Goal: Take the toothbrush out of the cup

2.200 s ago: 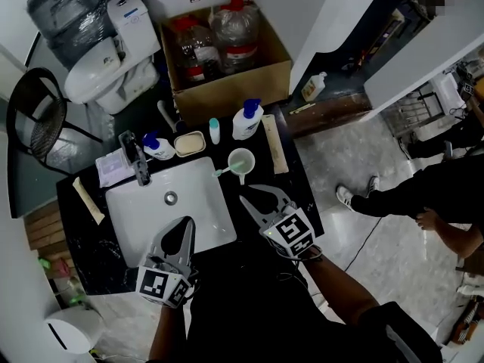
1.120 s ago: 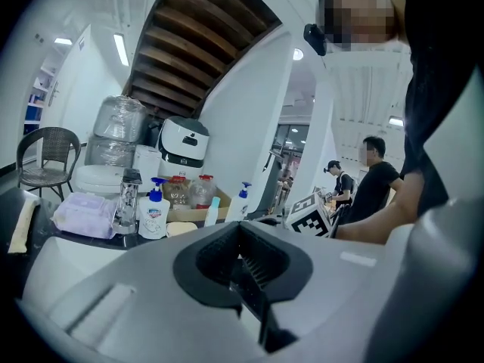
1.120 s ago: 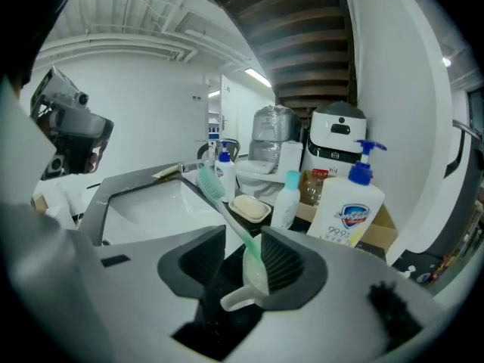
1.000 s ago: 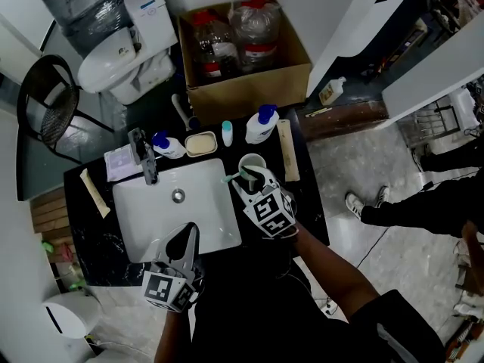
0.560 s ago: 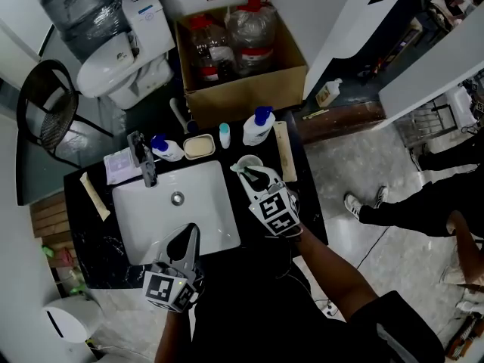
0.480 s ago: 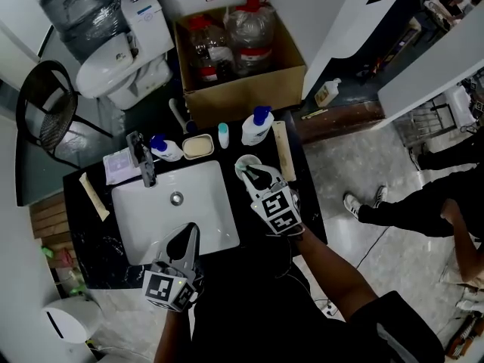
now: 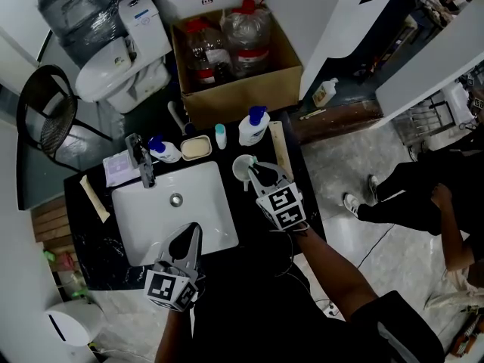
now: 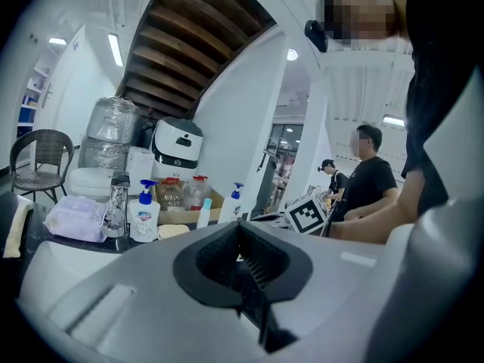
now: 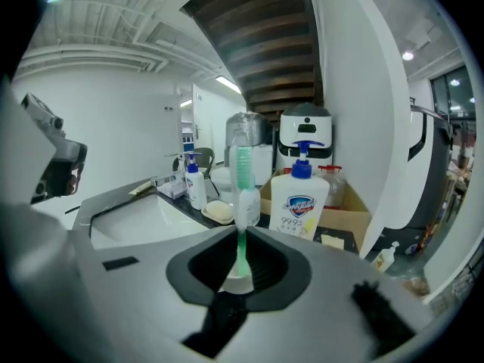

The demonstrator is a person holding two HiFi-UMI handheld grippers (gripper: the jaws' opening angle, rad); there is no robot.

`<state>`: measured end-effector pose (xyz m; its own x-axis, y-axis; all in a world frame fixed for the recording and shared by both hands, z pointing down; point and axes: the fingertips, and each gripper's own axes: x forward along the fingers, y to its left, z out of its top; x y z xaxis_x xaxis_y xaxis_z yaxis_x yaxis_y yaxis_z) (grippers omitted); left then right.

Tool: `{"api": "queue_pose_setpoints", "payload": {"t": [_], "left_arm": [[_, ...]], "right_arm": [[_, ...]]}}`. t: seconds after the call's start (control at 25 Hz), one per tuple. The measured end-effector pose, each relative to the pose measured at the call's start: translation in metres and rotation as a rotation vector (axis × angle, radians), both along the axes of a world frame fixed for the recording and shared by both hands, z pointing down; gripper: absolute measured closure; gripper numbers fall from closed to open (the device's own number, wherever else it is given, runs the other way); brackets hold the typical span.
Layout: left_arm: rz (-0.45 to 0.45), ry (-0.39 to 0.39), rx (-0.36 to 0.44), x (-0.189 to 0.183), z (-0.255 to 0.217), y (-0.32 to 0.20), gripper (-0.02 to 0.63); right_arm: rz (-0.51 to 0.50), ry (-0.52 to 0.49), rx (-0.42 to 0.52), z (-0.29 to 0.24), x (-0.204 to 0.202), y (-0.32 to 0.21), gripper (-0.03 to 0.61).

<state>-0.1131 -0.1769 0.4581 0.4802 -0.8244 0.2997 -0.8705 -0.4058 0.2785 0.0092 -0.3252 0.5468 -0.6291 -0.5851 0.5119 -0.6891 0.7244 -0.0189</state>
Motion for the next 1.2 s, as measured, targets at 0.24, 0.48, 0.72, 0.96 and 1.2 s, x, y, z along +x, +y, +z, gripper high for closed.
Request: {"api": "queue_pose_setpoints", "payload": {"t": [0.24, 0.48, 0.72, 0.96, 1.2], "left_arm": [[-0.016, 0.018, 0.015, 0.002, -0.010, -0.005, 0.604], [0.017, -0.001, 0.033, 0.005, -0.012, -0.004, 0.604], [0.023, 0.009, 0.042, 0.008, -0.017, -0.002, 0.604], [0.034, 0.015, 0.052, 0.012, -0.021, -0.002, 0.604], [0.048, 0.020, 0.058, 0.017, -0.024, -0.005, 0.604]], "right_arm": [[-0.010, -0.039, -0.012, -0.008, 0.005, 0.007, 0.537], [-0.019, -0.062, 0.019, -0.031, 0.012, 0.018, 0.537], [-0.023, -0.092, 0.028, -0.059, 0.016, 0.032, 0.537], [-0.016, -0.097, 0.040, -0.077, 0.024, 0.044, 0.537], [-0.001, -0.104, 0.038, -0.085, 0.034, 0.061, 0.537]]}}
